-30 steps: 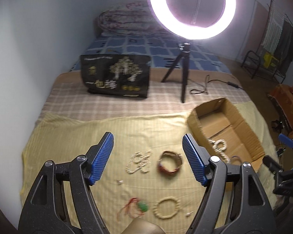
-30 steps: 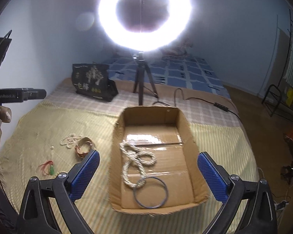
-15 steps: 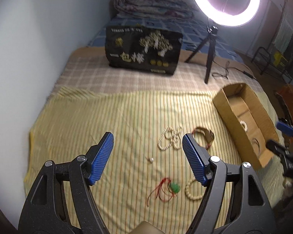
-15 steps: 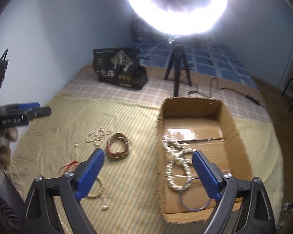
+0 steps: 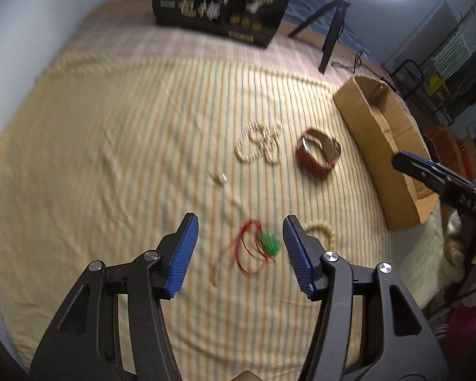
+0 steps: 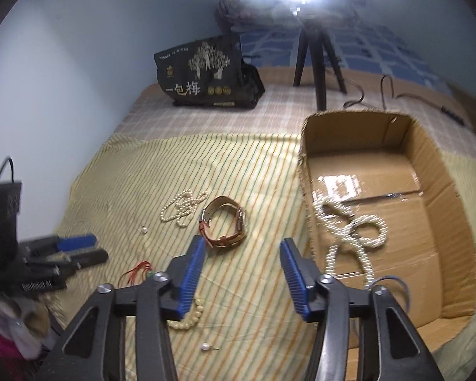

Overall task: Organize jewelry
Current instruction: 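Grasp the brown leather watch with the right tool while the left tool grasps the green jade pendant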

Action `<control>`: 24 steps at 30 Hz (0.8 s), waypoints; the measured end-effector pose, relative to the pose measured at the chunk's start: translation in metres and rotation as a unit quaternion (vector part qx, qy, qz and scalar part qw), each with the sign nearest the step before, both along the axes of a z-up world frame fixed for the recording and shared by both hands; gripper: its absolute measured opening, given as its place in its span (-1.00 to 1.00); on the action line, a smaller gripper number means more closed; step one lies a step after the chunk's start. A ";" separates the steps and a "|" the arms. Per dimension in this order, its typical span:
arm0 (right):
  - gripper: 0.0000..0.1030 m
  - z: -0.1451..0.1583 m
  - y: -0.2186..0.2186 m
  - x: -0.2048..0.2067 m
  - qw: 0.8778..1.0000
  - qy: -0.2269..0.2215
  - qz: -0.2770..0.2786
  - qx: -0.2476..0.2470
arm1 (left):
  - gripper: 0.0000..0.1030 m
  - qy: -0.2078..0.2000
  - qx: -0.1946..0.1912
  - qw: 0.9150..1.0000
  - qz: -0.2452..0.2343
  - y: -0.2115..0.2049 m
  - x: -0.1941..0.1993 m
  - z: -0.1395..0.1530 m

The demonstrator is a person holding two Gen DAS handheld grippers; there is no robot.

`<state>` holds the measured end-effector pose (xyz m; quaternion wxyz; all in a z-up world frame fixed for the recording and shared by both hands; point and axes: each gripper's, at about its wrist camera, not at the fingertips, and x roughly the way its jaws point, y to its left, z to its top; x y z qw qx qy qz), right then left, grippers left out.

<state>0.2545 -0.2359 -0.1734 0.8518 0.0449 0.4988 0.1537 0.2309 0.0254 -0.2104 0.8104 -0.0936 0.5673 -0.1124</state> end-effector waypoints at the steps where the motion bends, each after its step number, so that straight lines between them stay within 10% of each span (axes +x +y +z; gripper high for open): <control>1: -0.13 -0.002 0.001 0.002 1.000 0.004 0.000 0.003 | 0.11 0.007 -0.005 1.000 0.002 -0.001 -0.001 -0.004; 24: -0.37 -0.047 0.024 0.045 0.998 0.054 -0.019 -0.012 | -0.20 0.077 -0.037 0.996 0.030 -0.019 0.014 -0.055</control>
